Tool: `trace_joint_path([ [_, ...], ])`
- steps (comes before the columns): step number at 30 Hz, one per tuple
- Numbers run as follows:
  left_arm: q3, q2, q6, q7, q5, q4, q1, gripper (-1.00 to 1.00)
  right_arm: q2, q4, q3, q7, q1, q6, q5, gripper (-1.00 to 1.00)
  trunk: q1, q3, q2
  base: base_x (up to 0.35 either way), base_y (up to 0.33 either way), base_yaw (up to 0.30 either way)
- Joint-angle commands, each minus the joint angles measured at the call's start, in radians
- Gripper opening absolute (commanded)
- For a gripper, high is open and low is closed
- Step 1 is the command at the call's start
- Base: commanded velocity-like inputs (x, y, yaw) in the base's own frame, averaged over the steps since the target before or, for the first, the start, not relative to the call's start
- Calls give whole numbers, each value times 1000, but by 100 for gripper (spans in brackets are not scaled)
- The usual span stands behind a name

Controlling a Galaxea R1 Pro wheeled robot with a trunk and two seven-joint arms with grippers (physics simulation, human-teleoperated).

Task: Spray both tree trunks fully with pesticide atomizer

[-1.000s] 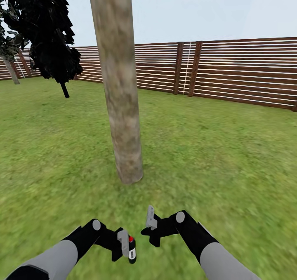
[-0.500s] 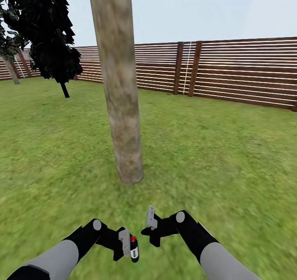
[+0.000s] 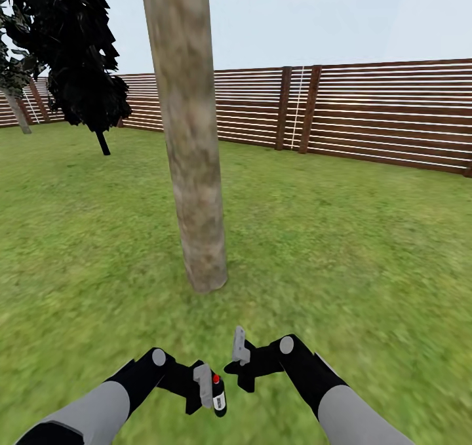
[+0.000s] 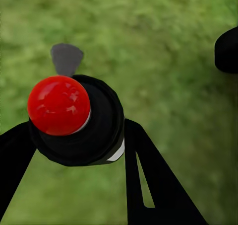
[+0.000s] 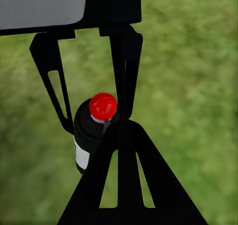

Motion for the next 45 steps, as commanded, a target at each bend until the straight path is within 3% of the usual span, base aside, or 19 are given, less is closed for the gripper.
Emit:
trace_joint_path([
  [1,1,0,0,0,1,-1,0,-100,0,0,0,0,0,0,0,-100,0,0,0,0,0,0],
  [16,4,-9,4,0,3,-3,0,-100,0,0,0,0,0,0,0,-100,0,0,0,0,0,0],
  [20,2,-8,-1,0,51,-7,0,-100,0,-1,0,0,0,0,0,-100,0,0,0,0,0,0],
  [23,1,-8,-1,0,61,-8,0,-100,0,-1,0,0,0,0,0,-100,0,0,0,0,0,0],
  [45,3,-8,-1,-25,65,-9,0,-100,0,-1,0,-2,0,0,0,-100,0,0,0,0,0,0],
])
